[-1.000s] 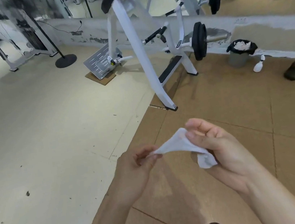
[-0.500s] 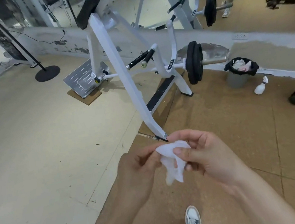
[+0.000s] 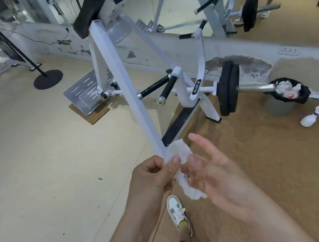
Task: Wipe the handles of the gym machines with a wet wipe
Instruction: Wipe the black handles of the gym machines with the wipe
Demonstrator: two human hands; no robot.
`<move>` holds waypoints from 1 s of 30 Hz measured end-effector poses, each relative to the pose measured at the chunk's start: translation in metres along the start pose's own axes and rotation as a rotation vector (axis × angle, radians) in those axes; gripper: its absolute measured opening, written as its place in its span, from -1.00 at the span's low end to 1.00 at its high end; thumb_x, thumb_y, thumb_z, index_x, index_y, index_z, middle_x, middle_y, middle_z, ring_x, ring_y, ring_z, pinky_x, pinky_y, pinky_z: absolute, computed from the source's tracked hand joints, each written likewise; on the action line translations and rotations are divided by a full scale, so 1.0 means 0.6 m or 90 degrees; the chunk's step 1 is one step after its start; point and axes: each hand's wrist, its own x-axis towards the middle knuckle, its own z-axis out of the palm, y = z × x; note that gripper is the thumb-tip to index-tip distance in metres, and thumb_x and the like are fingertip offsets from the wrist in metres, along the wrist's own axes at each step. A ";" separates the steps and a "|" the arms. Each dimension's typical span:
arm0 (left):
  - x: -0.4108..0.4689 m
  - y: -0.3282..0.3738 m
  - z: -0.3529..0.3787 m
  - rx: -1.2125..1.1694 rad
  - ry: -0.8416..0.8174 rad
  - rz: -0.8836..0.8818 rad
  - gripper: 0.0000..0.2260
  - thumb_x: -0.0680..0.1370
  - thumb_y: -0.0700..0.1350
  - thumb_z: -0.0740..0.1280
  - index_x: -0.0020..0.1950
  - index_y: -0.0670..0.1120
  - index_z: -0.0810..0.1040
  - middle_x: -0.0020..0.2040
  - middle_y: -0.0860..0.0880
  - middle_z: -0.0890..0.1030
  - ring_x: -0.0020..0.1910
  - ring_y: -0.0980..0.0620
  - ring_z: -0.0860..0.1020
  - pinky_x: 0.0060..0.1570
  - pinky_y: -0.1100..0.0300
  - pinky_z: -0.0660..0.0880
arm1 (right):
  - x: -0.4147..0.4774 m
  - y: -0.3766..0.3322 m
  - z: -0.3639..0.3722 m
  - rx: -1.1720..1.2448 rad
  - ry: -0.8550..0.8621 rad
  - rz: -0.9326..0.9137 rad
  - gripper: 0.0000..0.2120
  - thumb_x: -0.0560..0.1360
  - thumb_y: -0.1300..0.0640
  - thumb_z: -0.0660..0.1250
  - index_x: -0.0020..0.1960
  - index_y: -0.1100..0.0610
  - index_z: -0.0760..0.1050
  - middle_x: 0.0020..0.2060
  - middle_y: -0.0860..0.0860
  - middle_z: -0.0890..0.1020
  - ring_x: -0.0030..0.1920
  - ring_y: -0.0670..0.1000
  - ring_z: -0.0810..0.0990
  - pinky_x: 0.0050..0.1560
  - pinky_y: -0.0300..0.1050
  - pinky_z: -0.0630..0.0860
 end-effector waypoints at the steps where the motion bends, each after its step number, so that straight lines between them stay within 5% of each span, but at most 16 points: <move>1: 0.036 0.011 0.001 0.005 0.000 0.002 -0.62 0.22 0.20 0.55 -0.42 -0.08 0.53 -0.40 -0.09 0.48 -0.37 0.01 0.39 -0.34 0.20 0.34 | 0.034 -0.013 0.005 -0.060 0.029 0.001 -0.42 0.39 0.19 0.44 0.34 -0.06 0.36 0.02 0.12 0.67 -0.06 0.06 0.68 -0.08 -0.07 0.58; 4: 0.142 0.052 0.003 0.000 -0.026 0.005 -0.66 0.38 0.15 0.42 -0.43 -0.08 0.55 -0.44 -0.04 0.47 -0.45 0.10 0.38 -0.42 0.29 0.35 | 0.136 -0.066 0.023 -0.199 0.083 -0.011 -0.41 0.34 0.17 0.50 0.30 -0.07 0.38 -0.04 0.12 0.70 0.00 0.11 0.68 0.16 0.13 0.53; 10: 0.315 0.102 0.001 0.051 0.010 0.040 -0.75 0.51 0.00 0.33 -0.30 -0.11 0.60 -0.41 0.05 0.55 -0.38 0.18 0.49 -0.33 0.34 0.43 | 0.298 -0.155 0.027 -0.289 0.144 -0.064 -0.85 0.43 0.27 0.42 -0.02 0.11 0.65 -0.19 0.09 0.71 -0.18 0.00 0.68 -0.23 -0.24 0.53; 14: 0.403 0.105 0.007 -0.038 0.030 -0.011 -0.84 0.56 -0.14 0.29 -0.16 -0.16 0.60 -0.33 0.02 0.62 -0.33 0.15 0.55 -0.25 0.30 0.52 | 0.395 -0.181 0.007 -0.352 0.138 -0.065 -0.90 0.50 0.22 0.37 -0.12 0.11 0.67 -0.23 0.23 0.64 -0.24 0.02 0.57 -0.18 -0.11 0.49; 20: 0.537 0.083 0.024 -0.186 0.126 -0.129 -0.93 0.53 -0.27 0.34 -0.03 -0.16 0.59 -0.38 -0.08 0.56 -0.43 0.05 0.47 -0.37 0.28 0.47 | 0.540 -0.188 -0.067 -0.324 0.154 0.001 -0.89 0.56 0.23 0.26 -0.11 0.16 0.54 -0.25 0.12 0.62 -0.21 0.06 0.58 -0.19 -0.03 0.50; 23: 0.595 0.064 0.035 -0.091 0.098 -0.142 -0.77 0.54 -0.31 0.28 -0.10 -0.06 0.70 -0.17 0.00 0.69 -0.27 0.10 0.57 -0.18 0.24 0.51 | 0.611 -0.206 -0.116 -0.277 0.150 0.105 -0.92 0.54 0.24 0.29 -0.12 0.14 0.52 -0.21 0.15 0.60 -0.23 0.11 0.58 -0.30 -0.02 0.49; 26: 0.644 0.037 0.045 0.047 0.201 -0.161 -0.72 0.49 -0.27 0.28 -0.14 0.05 0.72 -0.11 0.11 0.70 -0.12 0.18 0.62 -0.07 0.26 0.51 | 0.680 -0.227 -0.157 -0.291 0.122 0.180 -0.93 0.54 0.27 0.29 -0.11 0.14 0.49 -0.25 0.12 0.55 -0.35 0.01 0.53 -0.43 -0.15 0.46; 30: 0.688 -0.015 0.054 0.326 0.258 -0.095 -0.79 0.45 -0.01 0.38 0.08 0.14 0.64 -0.01 0.26 0.59 0.00 0.28 0.53 0.01 0.28 0.45 | 0.740 -0.207 -0.179 -0.383 0.125 0.157 -0.98 0.51 0.31 0.33 -0.09 0.23 0.53 -0.28 0.17 0.61 -0.39 -0.01 0.56 -0.38 -0.18 0.52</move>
